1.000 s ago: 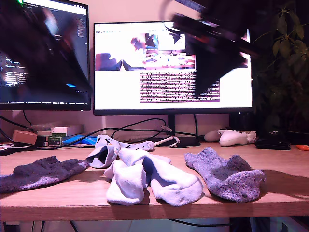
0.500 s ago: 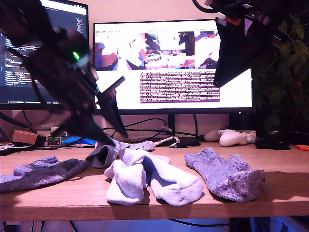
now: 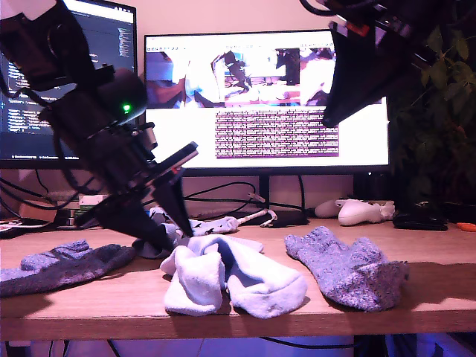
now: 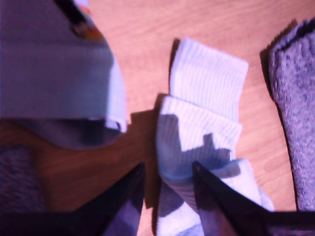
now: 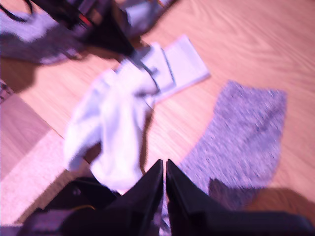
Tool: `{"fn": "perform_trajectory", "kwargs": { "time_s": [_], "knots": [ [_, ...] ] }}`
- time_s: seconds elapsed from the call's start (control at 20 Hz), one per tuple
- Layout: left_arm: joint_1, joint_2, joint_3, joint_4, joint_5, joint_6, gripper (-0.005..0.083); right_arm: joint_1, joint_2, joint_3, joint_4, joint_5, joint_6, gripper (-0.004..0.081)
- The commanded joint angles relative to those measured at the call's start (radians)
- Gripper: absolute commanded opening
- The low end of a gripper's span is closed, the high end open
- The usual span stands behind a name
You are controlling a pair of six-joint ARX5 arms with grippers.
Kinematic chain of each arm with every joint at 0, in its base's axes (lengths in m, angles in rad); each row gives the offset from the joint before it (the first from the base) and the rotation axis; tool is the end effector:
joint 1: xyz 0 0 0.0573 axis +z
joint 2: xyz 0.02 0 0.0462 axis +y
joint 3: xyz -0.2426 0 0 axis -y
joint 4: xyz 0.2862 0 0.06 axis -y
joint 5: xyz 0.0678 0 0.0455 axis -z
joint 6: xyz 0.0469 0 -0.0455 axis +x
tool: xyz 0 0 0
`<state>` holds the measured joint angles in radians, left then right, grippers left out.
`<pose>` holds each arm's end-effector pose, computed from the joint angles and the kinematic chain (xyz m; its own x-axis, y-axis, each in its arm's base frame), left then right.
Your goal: Pair up the socks based on colour and pattern, by placing them on top of one another
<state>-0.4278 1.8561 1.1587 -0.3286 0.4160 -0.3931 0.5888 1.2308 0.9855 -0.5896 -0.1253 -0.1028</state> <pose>0.3593 -0.1847 0.1038 0.2637 -0.5644 -0.7823 0.2285 0.8245 -0.5178 0.2529 0.1760 0.2362 0.4844 0.4738 -0.7354 -0.6807 0.7321 0.0233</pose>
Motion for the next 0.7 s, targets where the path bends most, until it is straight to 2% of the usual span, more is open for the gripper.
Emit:
{"fn": "perform_trajectory", "kwargs": {
  "time_s": [0.0,0.15,0.2,0.3,0.65],
  "knots": [
    [-0.022,0.022,0.002,0.016,0.005,-0.002,0.0272,-0.003,0.002,-0.024,0.008,-0.007,-0.003,-0.0010],
    [-0.039,0.026,0.002,0.036,0.004,-0.004,0.0259,-0.003,0.002,-0.024,0.001,-0.007,-0.002,-0.0010],
    [-0.043,0.029,0.002,0.044,0.004,-0.008,0.0202,-0.003,0.002,-0.024,0.000,-0.007,-0.002,-0.0010],
    [-0.046,0.030,0.002,0.067,0.006,-0.007,-0.0023,-0.003,0.002,-0.024,-0.004,-0.007,-0.002,-0.0010],
    [-0.042,0.029,0.080,0.148,0.177,-0.053,-0.0019,-0.002,0.006,-0.024,-0.045,-0.053,-0.003,-0.0009]
  ]
}}
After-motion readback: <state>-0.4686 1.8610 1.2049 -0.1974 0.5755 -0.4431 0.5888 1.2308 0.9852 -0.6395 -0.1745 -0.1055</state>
